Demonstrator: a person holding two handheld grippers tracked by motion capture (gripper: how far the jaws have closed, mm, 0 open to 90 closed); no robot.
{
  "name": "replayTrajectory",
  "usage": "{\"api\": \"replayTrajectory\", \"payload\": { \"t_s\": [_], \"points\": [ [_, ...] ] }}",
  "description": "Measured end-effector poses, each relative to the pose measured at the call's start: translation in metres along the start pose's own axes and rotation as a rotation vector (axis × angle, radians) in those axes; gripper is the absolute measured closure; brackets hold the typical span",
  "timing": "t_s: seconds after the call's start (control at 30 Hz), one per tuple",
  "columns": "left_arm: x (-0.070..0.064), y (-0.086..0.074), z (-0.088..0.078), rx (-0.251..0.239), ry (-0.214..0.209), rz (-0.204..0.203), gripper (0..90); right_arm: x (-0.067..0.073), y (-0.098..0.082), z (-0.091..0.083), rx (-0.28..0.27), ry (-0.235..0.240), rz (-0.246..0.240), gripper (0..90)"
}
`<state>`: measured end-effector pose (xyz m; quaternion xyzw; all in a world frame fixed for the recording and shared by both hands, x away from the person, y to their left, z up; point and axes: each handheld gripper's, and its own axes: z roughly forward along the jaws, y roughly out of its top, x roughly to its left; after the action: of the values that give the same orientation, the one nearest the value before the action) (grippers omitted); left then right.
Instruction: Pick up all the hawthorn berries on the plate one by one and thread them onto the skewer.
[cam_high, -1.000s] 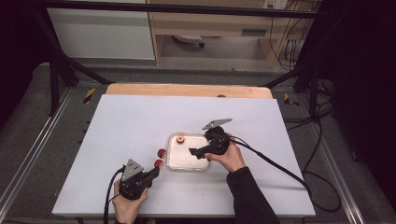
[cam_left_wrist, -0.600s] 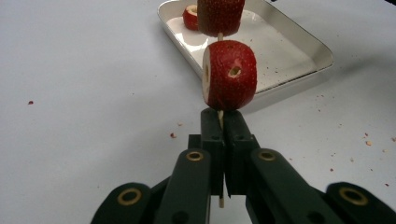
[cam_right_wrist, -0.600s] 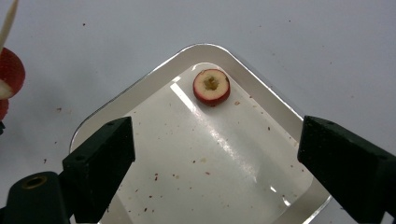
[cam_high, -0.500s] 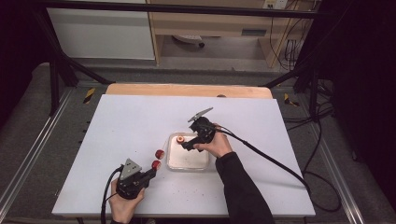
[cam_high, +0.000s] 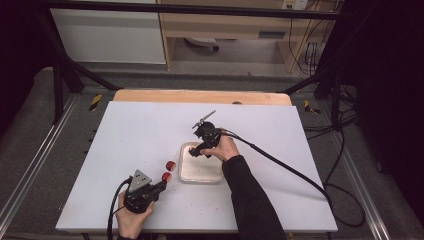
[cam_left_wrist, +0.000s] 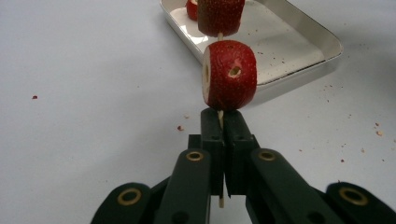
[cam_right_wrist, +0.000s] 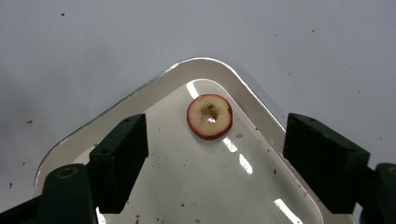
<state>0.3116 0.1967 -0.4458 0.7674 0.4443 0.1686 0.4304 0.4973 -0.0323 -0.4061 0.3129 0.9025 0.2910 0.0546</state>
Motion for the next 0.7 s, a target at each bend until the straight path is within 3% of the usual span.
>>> {"api": "replayTrajectory", "payload": {
  "t_s": [0.2, 0.47, 0.7],
  "points": [
    [0.0, 0.0, 0.0, 0.005, -0.003, 0.005, 88.2, -0.001, 0.007, 0.008, 0.017, 0.02, -0.016, 29.3],
    [0.0, 0.0, 0.001, 0.011, -0.007, 0.003, 88.1, -0.003, 0.011, 0.02, 0.063, 0.014, -0.056, 36.6],
    [0.001, -0.001, 0.002, 0.013, -0.004, 0.005, 88.2, -0.002, 0.012, 0.024, 0.072, 0.016, -0.07, 44.8]
  ]
}}
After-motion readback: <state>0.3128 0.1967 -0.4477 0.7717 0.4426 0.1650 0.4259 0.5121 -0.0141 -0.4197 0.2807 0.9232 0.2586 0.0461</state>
